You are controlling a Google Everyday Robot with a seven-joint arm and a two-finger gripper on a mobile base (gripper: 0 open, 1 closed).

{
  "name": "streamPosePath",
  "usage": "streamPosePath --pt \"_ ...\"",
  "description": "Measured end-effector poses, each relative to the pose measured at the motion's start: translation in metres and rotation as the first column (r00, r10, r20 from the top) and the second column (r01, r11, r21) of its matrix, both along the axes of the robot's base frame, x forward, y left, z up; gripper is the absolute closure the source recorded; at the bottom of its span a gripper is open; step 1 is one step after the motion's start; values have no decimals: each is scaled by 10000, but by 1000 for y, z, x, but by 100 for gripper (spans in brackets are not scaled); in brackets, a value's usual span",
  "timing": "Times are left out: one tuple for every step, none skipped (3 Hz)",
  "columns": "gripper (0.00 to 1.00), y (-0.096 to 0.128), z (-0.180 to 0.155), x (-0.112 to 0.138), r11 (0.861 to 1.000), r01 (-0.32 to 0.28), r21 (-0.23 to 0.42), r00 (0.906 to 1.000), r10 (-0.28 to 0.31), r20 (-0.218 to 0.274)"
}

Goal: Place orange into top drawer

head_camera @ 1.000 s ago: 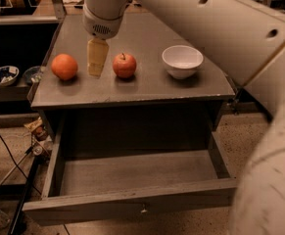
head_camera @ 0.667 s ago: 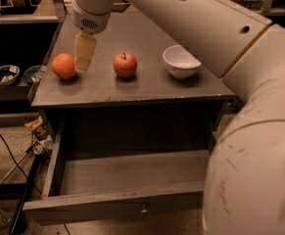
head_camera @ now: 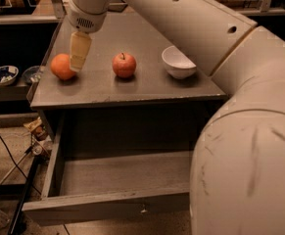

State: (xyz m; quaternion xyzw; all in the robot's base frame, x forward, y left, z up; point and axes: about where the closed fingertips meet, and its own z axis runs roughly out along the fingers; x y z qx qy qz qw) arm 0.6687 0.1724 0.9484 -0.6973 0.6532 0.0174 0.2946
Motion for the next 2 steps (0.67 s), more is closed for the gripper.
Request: streamPosePath --pt "0 15 -6 10 9999 72 100 9998 -70 -189" --pt "0 35 -15 23 9995 4 317 9981 15 -619"
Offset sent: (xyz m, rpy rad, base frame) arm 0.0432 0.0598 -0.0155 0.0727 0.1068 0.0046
